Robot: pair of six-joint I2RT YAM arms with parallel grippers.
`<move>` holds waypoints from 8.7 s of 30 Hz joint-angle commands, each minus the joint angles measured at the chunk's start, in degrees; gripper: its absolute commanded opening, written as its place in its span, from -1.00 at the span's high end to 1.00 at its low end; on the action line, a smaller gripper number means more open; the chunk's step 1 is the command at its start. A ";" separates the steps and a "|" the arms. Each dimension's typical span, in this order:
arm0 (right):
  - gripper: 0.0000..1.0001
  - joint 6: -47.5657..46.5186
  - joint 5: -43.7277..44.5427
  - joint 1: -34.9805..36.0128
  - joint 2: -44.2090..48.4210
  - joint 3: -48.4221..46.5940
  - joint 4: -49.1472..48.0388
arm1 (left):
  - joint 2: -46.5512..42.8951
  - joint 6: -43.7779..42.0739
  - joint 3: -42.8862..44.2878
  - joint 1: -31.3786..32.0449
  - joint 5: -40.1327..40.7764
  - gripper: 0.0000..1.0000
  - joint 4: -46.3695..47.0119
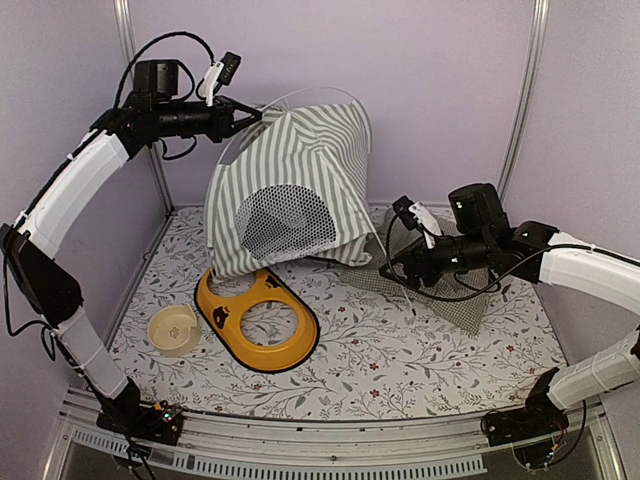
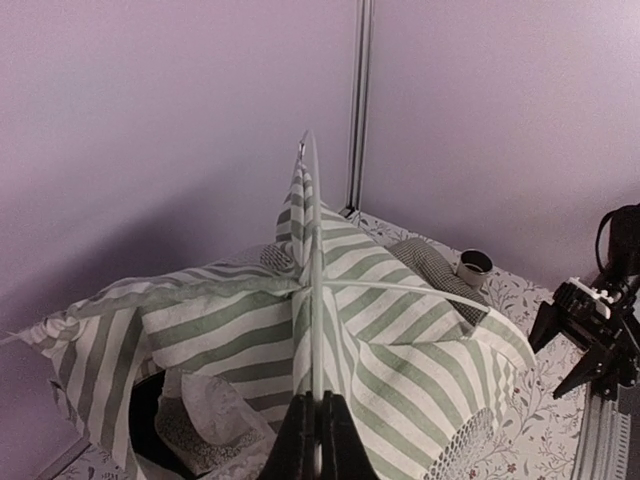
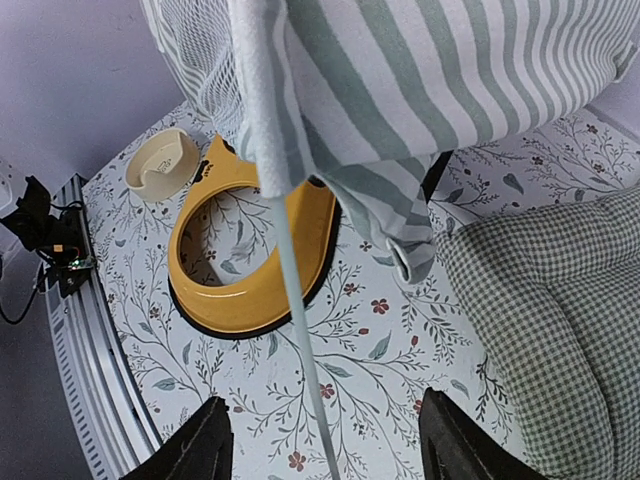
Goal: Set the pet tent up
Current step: Pass from the left arm to the right, then pick up the tent fabric from the tent, then insert the tent pole into the pole socket of the pet tent.
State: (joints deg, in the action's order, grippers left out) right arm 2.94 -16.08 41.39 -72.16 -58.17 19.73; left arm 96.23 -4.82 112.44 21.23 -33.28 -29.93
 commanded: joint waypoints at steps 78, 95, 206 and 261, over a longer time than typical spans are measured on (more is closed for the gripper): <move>1.00 25.99 19.49 23.99 3.13 -4.31 -22.07 | -32.28 10.37 -31.76 48.29 57.90 -0.39 18.96; 1.00 23.49 33.69 24.87 17.83 1.18 -8.01 | -35.35 12.32 -29.28 53.74 55.96 -0.58 22.59; 1.00 28.72 25.29 23.14 -7.46 -36.67 0.24 | 2.20 -39.11 -50.81 49.90 82.78 1.00 99.69; 1.00 26.43 26.67 19.50 -11.73 -31.53 -8.30 | -20.88 -8.08 -66.77 62.25 78.33 1.00 74.53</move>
State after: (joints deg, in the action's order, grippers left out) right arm 30.68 6.92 61.98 -83.99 -89.86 15.51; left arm 77.25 -13.80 45.95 82.08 47.13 43.97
